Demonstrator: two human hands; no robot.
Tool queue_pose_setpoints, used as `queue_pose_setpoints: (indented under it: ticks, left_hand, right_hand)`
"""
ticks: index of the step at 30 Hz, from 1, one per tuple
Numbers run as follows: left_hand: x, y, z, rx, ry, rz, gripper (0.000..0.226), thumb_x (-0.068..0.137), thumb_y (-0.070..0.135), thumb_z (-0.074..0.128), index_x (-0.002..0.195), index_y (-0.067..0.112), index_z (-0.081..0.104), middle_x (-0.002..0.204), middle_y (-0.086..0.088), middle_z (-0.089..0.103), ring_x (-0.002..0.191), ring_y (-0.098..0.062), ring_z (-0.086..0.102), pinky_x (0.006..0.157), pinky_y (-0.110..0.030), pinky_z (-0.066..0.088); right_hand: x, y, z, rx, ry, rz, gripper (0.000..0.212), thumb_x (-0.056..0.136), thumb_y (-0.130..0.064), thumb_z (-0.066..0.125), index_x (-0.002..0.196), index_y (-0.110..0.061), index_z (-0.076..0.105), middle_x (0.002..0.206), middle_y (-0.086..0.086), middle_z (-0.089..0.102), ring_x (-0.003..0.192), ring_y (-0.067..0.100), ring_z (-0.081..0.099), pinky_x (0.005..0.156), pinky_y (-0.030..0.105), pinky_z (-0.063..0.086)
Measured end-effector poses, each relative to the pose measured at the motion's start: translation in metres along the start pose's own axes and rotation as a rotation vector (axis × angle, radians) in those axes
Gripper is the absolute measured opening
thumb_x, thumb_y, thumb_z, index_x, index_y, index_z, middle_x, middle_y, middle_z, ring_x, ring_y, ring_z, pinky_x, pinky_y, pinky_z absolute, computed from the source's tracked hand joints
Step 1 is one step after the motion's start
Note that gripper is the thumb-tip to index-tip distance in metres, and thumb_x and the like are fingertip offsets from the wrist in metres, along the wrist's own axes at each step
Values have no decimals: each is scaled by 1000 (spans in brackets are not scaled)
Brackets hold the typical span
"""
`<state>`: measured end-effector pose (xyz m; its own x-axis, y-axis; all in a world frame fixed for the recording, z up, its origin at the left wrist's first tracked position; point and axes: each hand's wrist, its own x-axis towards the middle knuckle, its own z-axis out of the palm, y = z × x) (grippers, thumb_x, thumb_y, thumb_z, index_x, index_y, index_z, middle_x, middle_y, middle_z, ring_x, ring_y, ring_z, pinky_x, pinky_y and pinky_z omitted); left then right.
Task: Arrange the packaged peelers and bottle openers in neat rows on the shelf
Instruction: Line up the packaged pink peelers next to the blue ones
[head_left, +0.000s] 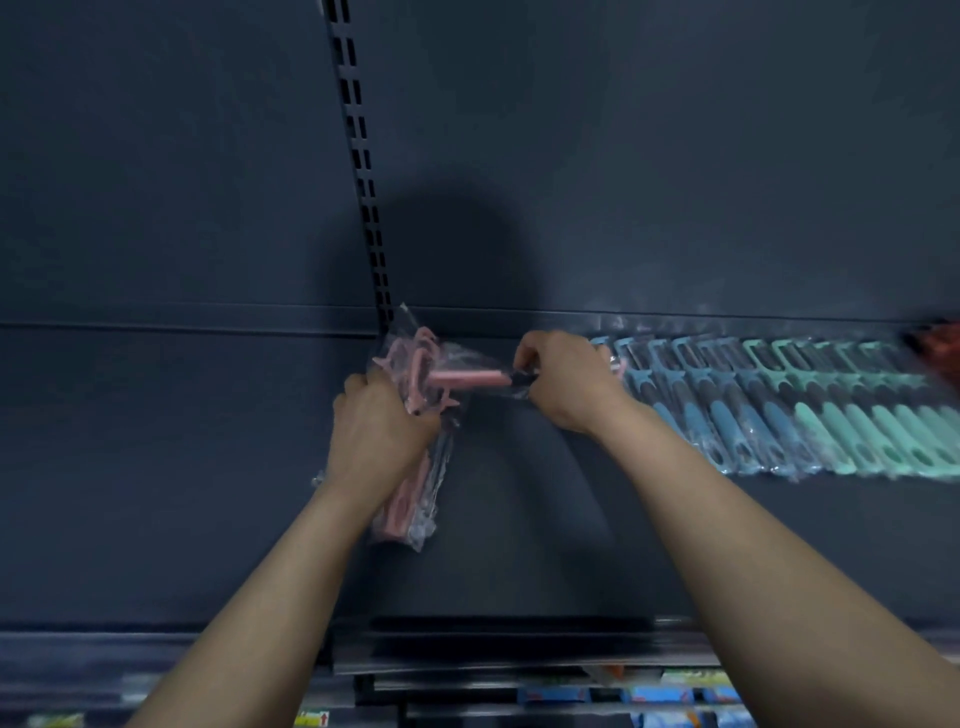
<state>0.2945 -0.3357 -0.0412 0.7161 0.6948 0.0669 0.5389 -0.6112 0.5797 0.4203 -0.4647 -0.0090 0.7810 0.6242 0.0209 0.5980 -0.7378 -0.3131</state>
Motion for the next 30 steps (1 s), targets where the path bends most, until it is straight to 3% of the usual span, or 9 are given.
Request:
queue_pose_setpoints:
  ticks: [3, 7, 10, 13, 16, 22, 24, 27, 30]
  left_hand:
    - [-1, 2, -2, -21, 23, 33, 22, 79, 24, 65, 76, 6, 52, 90, -9, 44, 85, -35, 50, 76, -38, 43]
    - [-3, 4, -3, -42, 17, 66, 29, 82, 15, 61, 61, 10, 41, 79, -3, 38, 83, -33, 48, 79, -41, 41]
    - [-5, 6, -2, -52, 43, 65, 32, 83, 13, 60, 59, 10, 39, 88, -7, 39, 88, -32, 45, 84, -40, 37]
    - [-7, 7, -1, -61, 69, 46, 32, 84, 13, 60, 59, 9, 41, 98, -11, 42, 95, -34, 42, 88, -38, 32]
    - [-8, 7, 2, -37, 82, 30, 25, 84, 14, 59, 64, 6, 47, 107, -17, 46, 102, -35, 39, 89, -36, 29]
    - [-11, 10, 5, -2, 74, 1, 19, 85, 18, 59, 73, 6, 52, 116, -16, 42, 110, -35, 32, 91, -43, 33]
    - [-11, 11, 7, 25, 80, -2, 18, 85, 19, 59, 77, 4, 56, 118, -16, 42, 111, -34, 31, 92, -45, 34]
    - [-11, 12, 9, 78, 95, 12, 17, 85, 20, 59, 80, 3, 59, 117, -17, 42, 111, -34, 30, 92, -45, 33]
    - [-11, 12, 13, 137, 134, 19, 18, 85, 21, 62, 86, 4, 63, 116, -15, 40, 110, -34, 29, 89, -44, 31]
  right_hand:
    - [-3, 2, 3, -71, 42, -82, 28, 79, -4, 54, 93, -28, 59, 106, 1, 60, 109, 26, 48, 88, 32, 29]
    - [-7, 15, 12, -58, 78, -88, 35, 77, 2, 53, 84, -31, 57, 98, -2, 49, 107, 26, 40, 79, 29, 20]
    - [-8, 28, 21, -1, 99, -125, 34, 74, 3, 58, 77, -31, 61, 108, -3, 44, 111, 23, 33, 79, 22, 16]
    - [-8, 36, 29, 80, 121, -173, 32, 74, 7, 55, 73, -23, 68, 130, 2, 39, 125, 20, 23, 91, 11, 15]
    - [-10, 37, 34, 193, 113, -153, 41, 72, 17, 45, 71, -16, 70, 138, 6, 29, 125, 15, 24, 83, -8, 12]
    - [-17, 36, 28, 338, 65, -106, 37, 78, 18, 43, 81, -5, 72, 141, 10, 33, 116, 19, 44, 78, 2, 30]
    - [-20, 36, 29, 355, 108, -96, 39, 80, 19, 41, 80, -3, 73, 136, 8, 36, 112, 17, 44, 77, -3, 27]
    - [-23, 38, 28, 398, 199, -49, 35, 80, 16, 45, 81, -3, 74, 109, 4, 43, 95, 12, 46, 76, -8, 23]
    - [-25, 37, 26, 385, 230, 35, 11, 79, -4, 59, 76, -10, 68, 92, 2, 48, 82, 11, 48, 78, 10, 38]
